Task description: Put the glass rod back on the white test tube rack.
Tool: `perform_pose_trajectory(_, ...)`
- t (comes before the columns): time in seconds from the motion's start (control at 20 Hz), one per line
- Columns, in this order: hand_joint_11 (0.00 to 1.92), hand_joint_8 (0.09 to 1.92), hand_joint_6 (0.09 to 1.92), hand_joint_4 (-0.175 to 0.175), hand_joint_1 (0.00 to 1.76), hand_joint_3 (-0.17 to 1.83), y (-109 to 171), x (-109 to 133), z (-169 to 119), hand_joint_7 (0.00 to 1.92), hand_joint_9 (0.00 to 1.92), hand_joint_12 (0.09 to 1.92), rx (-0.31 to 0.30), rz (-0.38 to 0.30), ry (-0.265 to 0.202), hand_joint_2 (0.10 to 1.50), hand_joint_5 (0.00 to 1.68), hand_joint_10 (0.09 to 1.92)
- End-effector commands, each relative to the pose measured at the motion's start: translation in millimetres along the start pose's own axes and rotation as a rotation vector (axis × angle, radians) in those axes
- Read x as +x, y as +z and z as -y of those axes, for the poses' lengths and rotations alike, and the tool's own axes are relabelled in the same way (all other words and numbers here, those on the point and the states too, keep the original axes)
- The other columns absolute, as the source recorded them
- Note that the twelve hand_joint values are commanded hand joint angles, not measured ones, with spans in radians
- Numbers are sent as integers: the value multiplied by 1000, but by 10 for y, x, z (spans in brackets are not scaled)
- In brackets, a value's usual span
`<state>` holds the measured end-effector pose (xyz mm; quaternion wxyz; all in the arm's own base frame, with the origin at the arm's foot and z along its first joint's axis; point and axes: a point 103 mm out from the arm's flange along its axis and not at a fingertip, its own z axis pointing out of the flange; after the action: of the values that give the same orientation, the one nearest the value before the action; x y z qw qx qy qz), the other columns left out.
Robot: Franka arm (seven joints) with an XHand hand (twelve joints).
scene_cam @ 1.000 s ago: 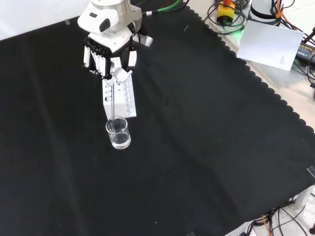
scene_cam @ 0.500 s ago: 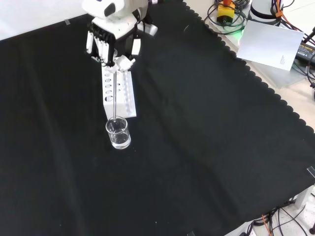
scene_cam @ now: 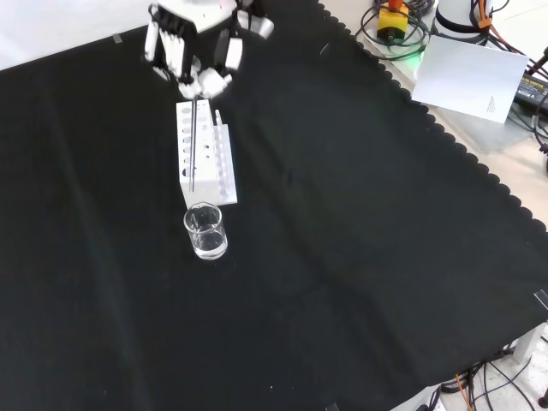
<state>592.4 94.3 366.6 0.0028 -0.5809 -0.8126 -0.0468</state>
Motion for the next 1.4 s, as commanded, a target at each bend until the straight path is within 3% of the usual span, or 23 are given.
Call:
perform_pose_trajectory(0.05, 1064, 787, 477, -175, 1331, 753, -198, -254, 110, 1374, 1641, 893, -8, 9, 34, 597, 1261, 787)
perform_pose_trajectory(0.3, 1064, 787, 477, -175, 1331, 752, -252, -398, 174, 1374, 1641, 893, -31, 18, 47, 597, 1261, 787)
perform_pose_trajectory(0.75, 1064, 786, 477, -175, 1331, 751, -467, -589, 261, 1374, 1641, 893, -38, 38, 112, 598, 1260, 788)
perform_pose_trajectory(1.4, 1064, 786, 476, -175, 1330, 747, -589, -738, 411, 1373, 1641, 893, -40, 61, 142, 600, 1260, 788)
